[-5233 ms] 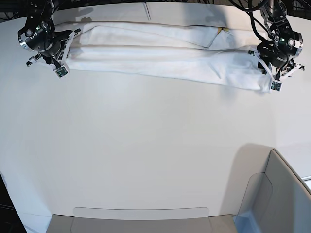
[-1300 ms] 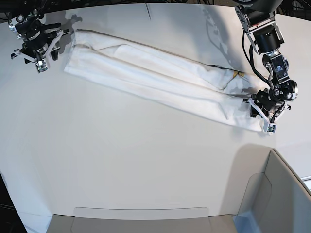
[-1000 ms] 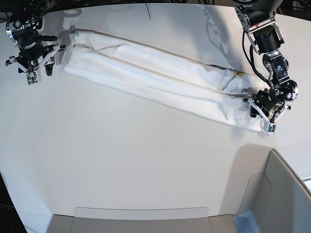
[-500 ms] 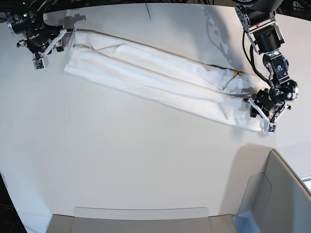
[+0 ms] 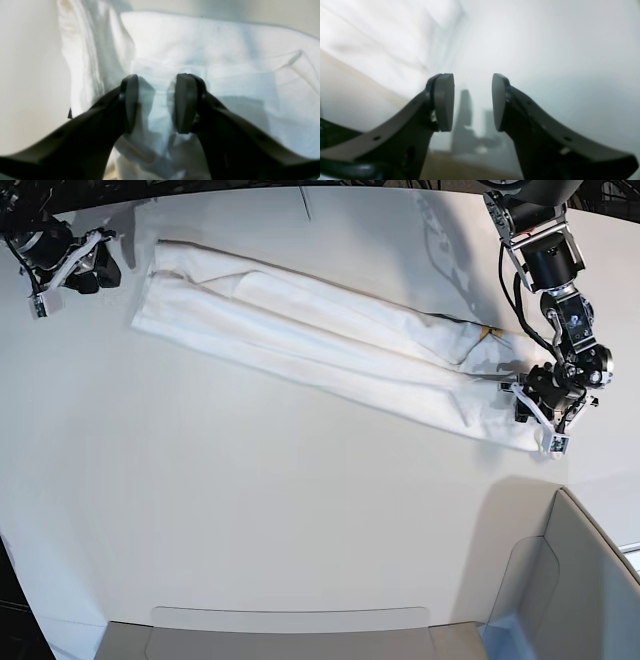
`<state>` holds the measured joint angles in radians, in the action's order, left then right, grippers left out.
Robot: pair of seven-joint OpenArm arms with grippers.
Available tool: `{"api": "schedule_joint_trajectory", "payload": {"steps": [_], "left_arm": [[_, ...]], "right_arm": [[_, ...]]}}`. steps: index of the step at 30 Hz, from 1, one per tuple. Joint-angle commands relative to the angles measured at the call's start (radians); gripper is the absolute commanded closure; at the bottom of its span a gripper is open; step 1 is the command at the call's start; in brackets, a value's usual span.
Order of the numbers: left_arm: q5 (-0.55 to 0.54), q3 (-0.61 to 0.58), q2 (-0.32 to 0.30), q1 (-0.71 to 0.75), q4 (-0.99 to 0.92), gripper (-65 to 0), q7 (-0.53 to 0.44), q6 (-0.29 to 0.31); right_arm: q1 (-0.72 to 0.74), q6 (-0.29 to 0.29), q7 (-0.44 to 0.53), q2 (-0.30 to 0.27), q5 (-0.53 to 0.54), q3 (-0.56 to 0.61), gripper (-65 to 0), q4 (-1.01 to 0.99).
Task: Layout the t-shirt on the table in an organized manner, then fold the t-shirt properly
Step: 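Grasp the strip end again with the right gripper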
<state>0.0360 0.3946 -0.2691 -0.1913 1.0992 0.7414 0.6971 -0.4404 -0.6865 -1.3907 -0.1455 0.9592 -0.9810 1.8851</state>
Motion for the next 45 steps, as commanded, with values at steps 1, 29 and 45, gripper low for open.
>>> {"api": "schedule_joint_trajectory", "payload": {"steps": [1,29,45], "left_arm": [[0.104,-0.010,0.012,0.031,-0.037,-24.6,0.143,0.001],[0.104,-0.010,0.026,0.031,-0.037,-24.6,0.143,0.001],[0.104,-0.029,0.026,0.045,-0.037,-24.6,0.143,0.001]], "right_arm": [[-0.010,-0.012,-0.006,-0.033,0.025,-0.008,-25.4,-0.025],[0.048,-0.012,0.007,-0.101,0.160,0.307,-25.4,-0.327],[-0.054,-0.012,0.007,0.020,0.136,0.121,-25.4,-0.012]]}}
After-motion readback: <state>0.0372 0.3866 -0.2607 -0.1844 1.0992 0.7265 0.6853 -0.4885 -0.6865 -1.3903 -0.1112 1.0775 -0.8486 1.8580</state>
